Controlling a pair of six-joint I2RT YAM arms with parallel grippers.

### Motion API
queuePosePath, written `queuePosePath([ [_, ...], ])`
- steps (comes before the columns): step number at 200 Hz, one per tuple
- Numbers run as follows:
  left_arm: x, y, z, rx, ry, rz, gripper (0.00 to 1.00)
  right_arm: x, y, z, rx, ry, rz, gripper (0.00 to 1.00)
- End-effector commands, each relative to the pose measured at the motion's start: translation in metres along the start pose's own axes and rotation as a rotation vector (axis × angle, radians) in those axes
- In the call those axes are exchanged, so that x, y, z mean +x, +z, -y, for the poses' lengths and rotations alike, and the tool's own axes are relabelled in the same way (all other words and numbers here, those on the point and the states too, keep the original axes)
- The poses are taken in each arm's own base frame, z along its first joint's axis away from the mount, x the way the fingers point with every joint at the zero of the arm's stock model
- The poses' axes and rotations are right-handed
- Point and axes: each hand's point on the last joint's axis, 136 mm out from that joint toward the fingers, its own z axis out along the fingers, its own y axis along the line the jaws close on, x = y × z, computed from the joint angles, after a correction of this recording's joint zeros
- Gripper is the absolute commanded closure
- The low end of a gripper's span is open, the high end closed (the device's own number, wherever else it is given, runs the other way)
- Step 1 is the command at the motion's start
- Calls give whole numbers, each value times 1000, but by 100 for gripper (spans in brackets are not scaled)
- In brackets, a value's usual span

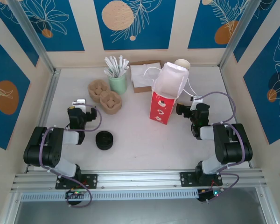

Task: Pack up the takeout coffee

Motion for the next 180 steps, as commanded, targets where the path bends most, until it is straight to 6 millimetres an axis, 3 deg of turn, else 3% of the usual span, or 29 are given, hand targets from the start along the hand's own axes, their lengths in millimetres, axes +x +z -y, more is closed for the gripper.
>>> queuePosePath([
  [1, -3, 2, 2, -2, 19, 5, 1, -10, 0, 0, -8, -17, 40, 1],
  [129, -4, 1, 2, -2, 19, 11, 1, -13, -1, -1, -26, -5, 35, 1],
  [180, -37, -23, -11, -48, 2, 33, 1, -28, -16, 6, 14, 18, 49, 1],
])
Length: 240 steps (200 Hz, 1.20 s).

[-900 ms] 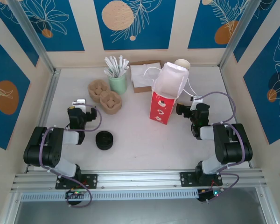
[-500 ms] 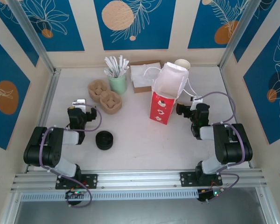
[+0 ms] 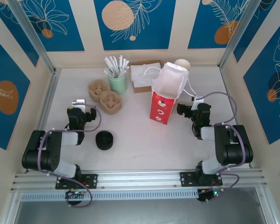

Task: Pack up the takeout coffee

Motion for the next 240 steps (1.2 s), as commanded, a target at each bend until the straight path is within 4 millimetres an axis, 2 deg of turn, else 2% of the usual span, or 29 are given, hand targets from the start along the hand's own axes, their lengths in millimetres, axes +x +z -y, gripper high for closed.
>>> queuePosePath([
  [1, -31, -14, -8, -42, 0, 44, 1, -22, -11, 2, 20, 7, 40, 1],
  [40, -76, -53, -24, -86, -68, 83, 1, -43, -37, 16, 109, 32, 32, 1],
  [58, -98, -72, -30, -100, -134, 70, 1, -51, -53, 36, 221, 123, -2, 1],
  [79, -120, -89, -36, -112, -200, 12, 1, -63, -73, 48, 292, 190, -14, 1],
  [106, -141, -99, -27, -57, -204, -71, 1, -81, -91, 48, 313, 188, 8, 1],
  [129, -155, -107, -22, -19, -221, -72, 1, -95, -108, 55, 364, 214, 14, 1],
  [170, -184, -121, -19, 23, -265, -27, 1, -130, -132, 74, 500, 424, -28, 1],
  [213, -201, -130, -15, 54, -264, -30, 1, -159, -137, 68, 528, 541, -116, 1],
  [225, -202, -130, -13, 69, -261, -38, 1, -168, -128, 58, 458, 556, -120, 0],
  [240, -203, -131, -8, 97, -256, -52, 1, -181, -116, 42, 363, 580, -123, 5],
])
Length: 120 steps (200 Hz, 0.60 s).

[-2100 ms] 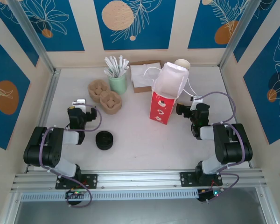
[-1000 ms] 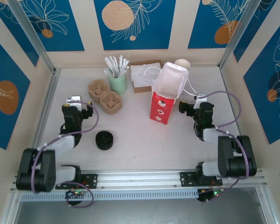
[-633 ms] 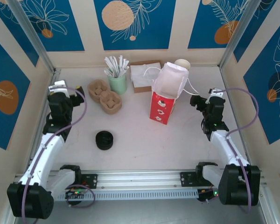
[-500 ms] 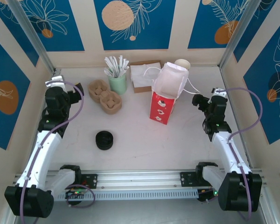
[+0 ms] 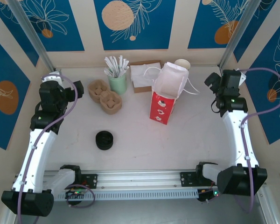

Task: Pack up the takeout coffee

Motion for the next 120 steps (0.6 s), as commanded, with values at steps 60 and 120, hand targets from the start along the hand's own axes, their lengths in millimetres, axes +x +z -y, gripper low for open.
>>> queuePosePath([
  [60, -2, -9, 34, 168, -7, -96, 1, 12, 37, -95, -185, 22, -292, 17],
  [120, 2, -8, 40, 196, -28, -135, 1, 14, 85, -120, -112, -67, -355, 19],
])
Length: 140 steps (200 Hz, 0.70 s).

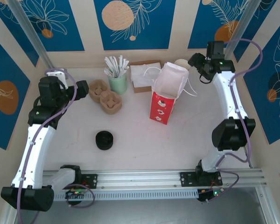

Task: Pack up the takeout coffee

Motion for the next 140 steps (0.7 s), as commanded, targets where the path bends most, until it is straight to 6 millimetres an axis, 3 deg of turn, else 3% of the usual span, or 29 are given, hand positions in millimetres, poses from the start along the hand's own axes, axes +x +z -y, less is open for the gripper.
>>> queuePosePath([
  [1, -4, -5, 10, 42, -18, -14, 1, 2, 8, 3, 45, -23, -50, 19],
  [42, -1, -5, 8, 31, -20, -24, 1, 2, 37, -2, 57, -50, -95, 27],
  [51, -1, -5, 9, 34, -20, -27, 1, 3, 42, -6, 43, -57, -107, 35],
  [71, 0, -6, 9, 33, -21, -31, 1, 4, 53, -11, 28, -65, -125, 41],
  [98, 2, -6, 8, 34, -27, -37, 1, 7, 63, -14, 31, -74, -147, 47],
  [140, 3, -11, 6, 26, -31, -26, 1, 8, 73, -22, 10, -95, -156, 66],
])
